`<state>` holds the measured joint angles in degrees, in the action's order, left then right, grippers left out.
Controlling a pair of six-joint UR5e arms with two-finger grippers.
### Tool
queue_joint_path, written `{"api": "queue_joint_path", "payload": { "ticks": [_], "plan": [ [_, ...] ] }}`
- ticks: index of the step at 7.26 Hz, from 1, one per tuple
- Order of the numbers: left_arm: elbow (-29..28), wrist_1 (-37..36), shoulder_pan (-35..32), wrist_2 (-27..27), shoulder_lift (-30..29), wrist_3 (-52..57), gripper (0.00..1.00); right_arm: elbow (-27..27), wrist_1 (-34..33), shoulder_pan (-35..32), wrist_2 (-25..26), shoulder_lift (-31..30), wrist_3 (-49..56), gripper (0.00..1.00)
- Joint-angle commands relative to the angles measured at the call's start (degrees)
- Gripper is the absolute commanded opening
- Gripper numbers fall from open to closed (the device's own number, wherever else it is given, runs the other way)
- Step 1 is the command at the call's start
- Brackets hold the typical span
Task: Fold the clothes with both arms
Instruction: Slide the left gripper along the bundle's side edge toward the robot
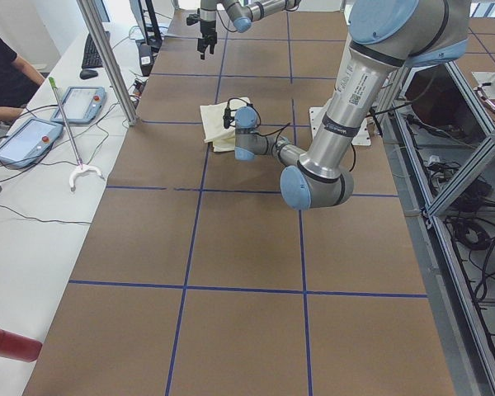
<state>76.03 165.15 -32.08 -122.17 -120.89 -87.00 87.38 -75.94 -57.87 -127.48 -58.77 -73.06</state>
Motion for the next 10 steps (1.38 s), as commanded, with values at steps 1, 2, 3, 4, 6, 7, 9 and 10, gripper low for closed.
{"api": "queue_joint_path", "payload": {
  "ticks": [1,2,3,4,6,7,9,10],
  "plan": [
    [6.7,3.1,1.0,-0.2,6.5,-5.4,1.00,0.2,0.0,0.0,0.1,0.0,0.0,1.00],
    [7.6,3.7,4.1,0.3,6.8,-6.9,1.00,0.1,0.0,0.0,0.2,-0.1,0.0,1.00],
    [7.5,3.5,6.5,0.8,6.3,-7.7,1.00,0.0,0.0,0.0,0.3,-0.1,0.0,1.00],
    [7.7,3.7,7.0,1.7,6.4,-7.8,1.00,0.0,0.1,0.0,0.5,-0.1,0.0,1.00],
    [10.5,3.4,7.5,1.8,7.2,-8.0,1.00,0.0,0.1,0.0,0.6,-0.3,0.0,1.00],
    [14.3,3.3,7.4,1.6,11.2,-7.9,1.00,0.2,0.1,0.0,0.7,-0.4,0.6,1.00],
    [19.3,3.0,-0.3,-2.2,17.3,-7.0,1.00,1.6,0.0,-2.3,0.0,-0.8,4.0,1.00],
    [19.5,3.0,-6.2,-4.4,20.1,-3.6,1.00,2.5,0.0,-3.8,-0.1,-2.3,7.5,1.00]
  ]
}}
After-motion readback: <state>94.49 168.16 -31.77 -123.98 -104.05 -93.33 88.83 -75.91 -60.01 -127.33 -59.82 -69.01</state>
